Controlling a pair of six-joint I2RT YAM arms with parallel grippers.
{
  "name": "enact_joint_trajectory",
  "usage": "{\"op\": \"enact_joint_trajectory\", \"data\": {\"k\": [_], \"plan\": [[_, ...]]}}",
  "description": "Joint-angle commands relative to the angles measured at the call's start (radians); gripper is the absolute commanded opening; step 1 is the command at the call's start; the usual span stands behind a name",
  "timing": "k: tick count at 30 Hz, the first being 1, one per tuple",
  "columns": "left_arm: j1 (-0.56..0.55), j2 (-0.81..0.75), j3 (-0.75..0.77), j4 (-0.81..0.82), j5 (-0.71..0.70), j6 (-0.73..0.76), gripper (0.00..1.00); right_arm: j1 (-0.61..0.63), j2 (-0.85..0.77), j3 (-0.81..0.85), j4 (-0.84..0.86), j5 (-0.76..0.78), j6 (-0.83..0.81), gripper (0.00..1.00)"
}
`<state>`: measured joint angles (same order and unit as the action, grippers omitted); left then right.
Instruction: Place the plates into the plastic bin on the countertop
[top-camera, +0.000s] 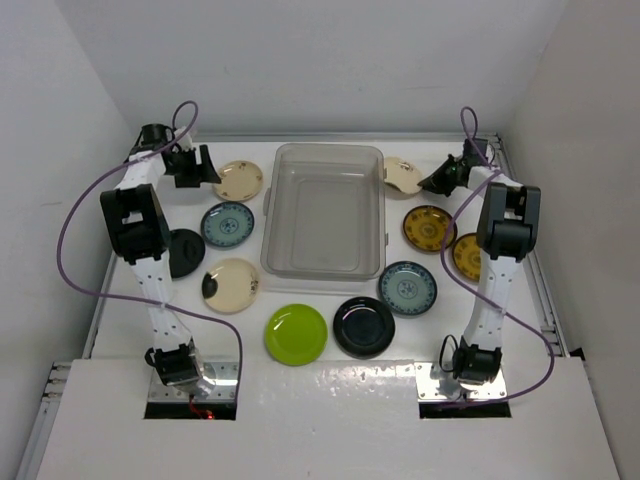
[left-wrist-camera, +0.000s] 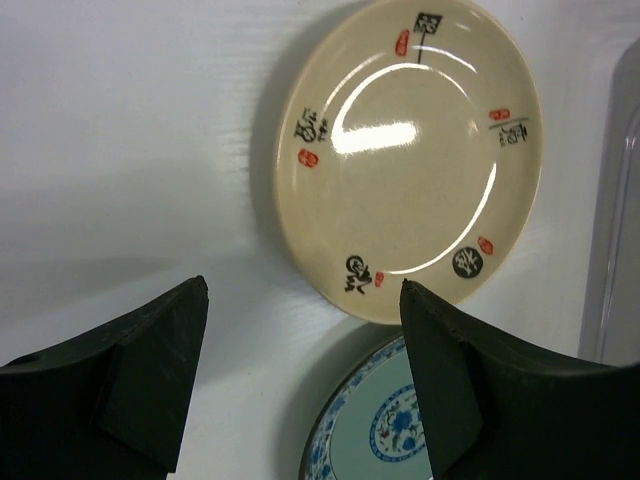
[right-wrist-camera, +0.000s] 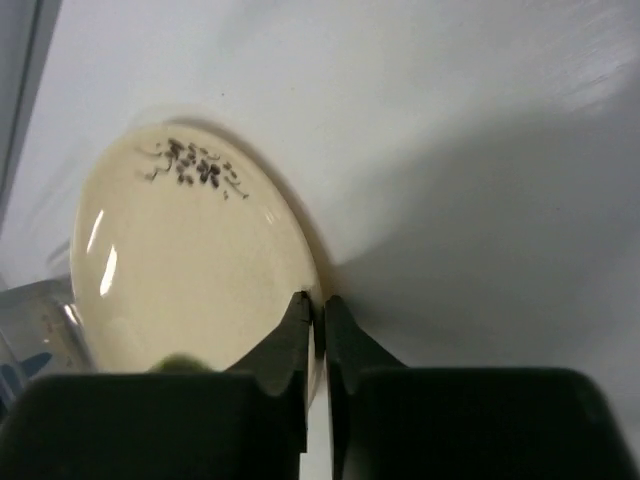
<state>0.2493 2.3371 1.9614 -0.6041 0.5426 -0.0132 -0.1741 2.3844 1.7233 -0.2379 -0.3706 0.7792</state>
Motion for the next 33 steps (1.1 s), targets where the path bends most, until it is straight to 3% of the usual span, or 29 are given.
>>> {"op": "enact_joint_trajectory", "data": {"k": [1, 5, 10, 18, 23, 26, 30, 33], "plan": [[-0.021, 0.008, 0.070, 0.049, -0.021, -0.036, 0.79, -0.007, -0.045, -0.085, 0.098, 0.022, 0.051, 0.00], [-0.044, 0.034, 0.070, 0.082, -0.032, -0.045, 0.79, -0.025, -0.108, -0.079, 0.107, 0.058, 0.063, 0.00], [-0.044, 0.070, 0.070, 0.122, -0.076, -0.097, 0.79, -0.015, -0.301, -0.134, 0.166, 0.166, 0.075, 0.00], [-0.044, 0.128, 0.070, 0.122, -0.092, -0.117, 0.76, 0.160, -0.605, -0.335, 0.305, 0.332, -0.003, 0.00], [-0.053, 0.149, 0.060, 0.122, -0.040, -0.117, 0.66, 0.408, -0.527, -0.300, 0.241, 0.260, -0.106, 0.00], [-0.062, 0.159, 0.060, 0.113, -0.006, -0.117, 0.56, 0.473, -0.429, -0.236, 0.128, 0.248, -0.148, 0.00], [-0.082, 0.159, 0.050, 0.058, -0.010, -0.079, 0.54, 0.538, -0.360, -0.229, 0.109, 0.301, -0.179, 0.00], [-0.082, 0.172, 0.050, 0.037, -0.020, -0.079, 0.46, 0.550, -0.329, -0.219, 0.098, 0.317, -0.192, 0.00]]}}
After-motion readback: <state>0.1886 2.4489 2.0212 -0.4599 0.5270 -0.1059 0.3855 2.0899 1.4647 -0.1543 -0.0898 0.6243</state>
